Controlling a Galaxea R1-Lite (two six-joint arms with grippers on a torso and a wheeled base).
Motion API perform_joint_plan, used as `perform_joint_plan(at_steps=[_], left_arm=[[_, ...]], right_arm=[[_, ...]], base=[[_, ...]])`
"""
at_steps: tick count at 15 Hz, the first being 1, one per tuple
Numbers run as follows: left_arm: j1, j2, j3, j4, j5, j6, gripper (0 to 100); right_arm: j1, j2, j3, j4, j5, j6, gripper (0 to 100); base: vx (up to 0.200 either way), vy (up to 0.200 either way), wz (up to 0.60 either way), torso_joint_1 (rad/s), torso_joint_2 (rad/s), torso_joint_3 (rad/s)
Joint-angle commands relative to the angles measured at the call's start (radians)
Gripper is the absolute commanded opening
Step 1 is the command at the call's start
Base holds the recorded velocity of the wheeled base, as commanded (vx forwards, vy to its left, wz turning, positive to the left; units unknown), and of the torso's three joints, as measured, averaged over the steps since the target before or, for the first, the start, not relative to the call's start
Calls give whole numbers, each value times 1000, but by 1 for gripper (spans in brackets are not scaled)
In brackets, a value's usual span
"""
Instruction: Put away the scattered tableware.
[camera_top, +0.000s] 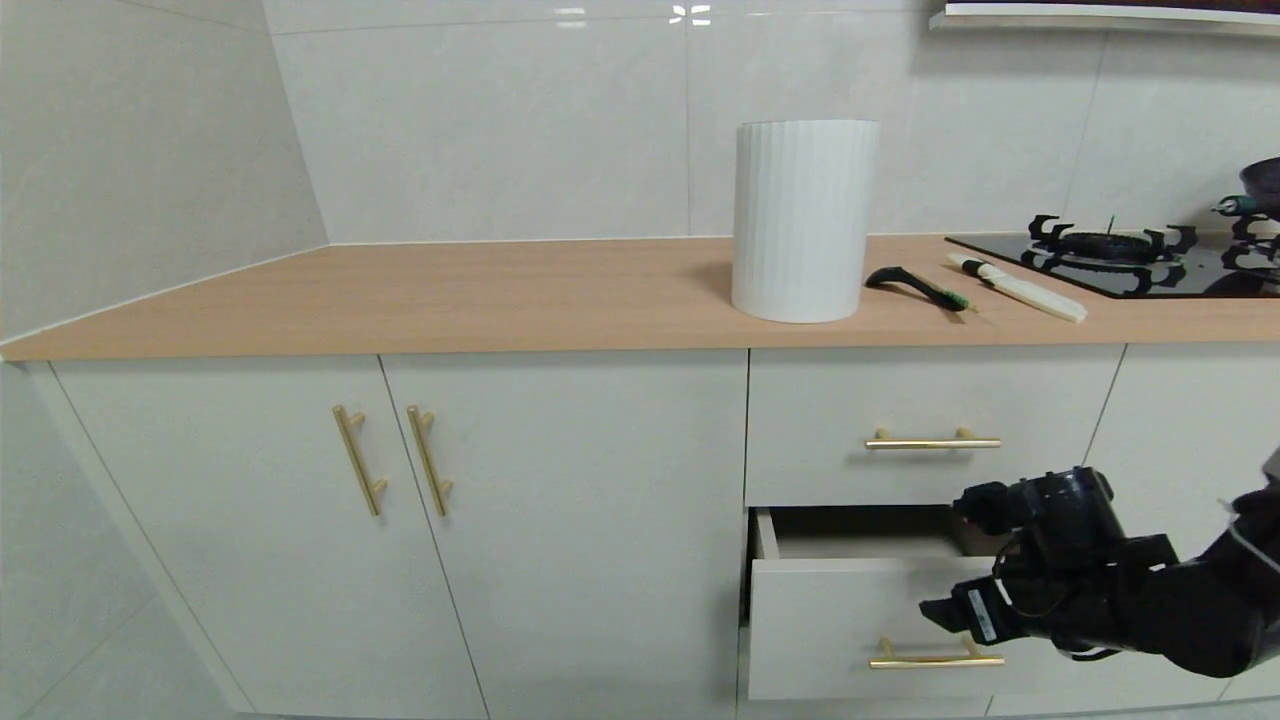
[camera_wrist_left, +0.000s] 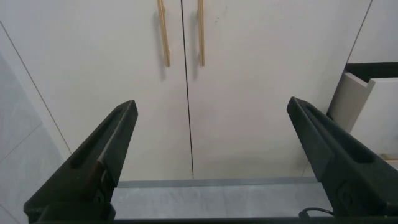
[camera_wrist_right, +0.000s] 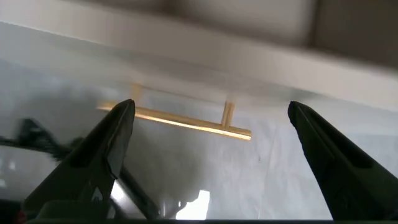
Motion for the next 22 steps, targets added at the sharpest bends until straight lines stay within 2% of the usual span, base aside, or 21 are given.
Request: perform_joint_plan(at_steps=[1,3,7,10,11,16,22], left_arm=[[1,0,0,0,0,0,100],[1,0,0,0,0,0,100],[-1,0,0,0,0,0,100],[1,0,0,0,0,0,100],[-1,0,0,0,0,0,100],[1,0,0,0,0,0,100],[1,0,0,0,0,0,100]], right_arm=[[36,-220,-10,35,-9,8,100],[41,-214,-31,27,-8,25,100],[58,-11,-80,-55,-29,63,100],[56,152,-80,-258,-104,100,100],[56,178,-83,-273,-110,100,100],[51,194,-88,-261,-110,98,100],[51,79,-89,-72,-97,98,100]], base=[[0,0,0,0,0,0],[0,0,0,0,0,0],[0,0,0,0,0,0],[0,0,0,0,0,0],[0,0,0,0,0,0],[0,0,0,0,0,0],[0,0,0,0,0,0]])
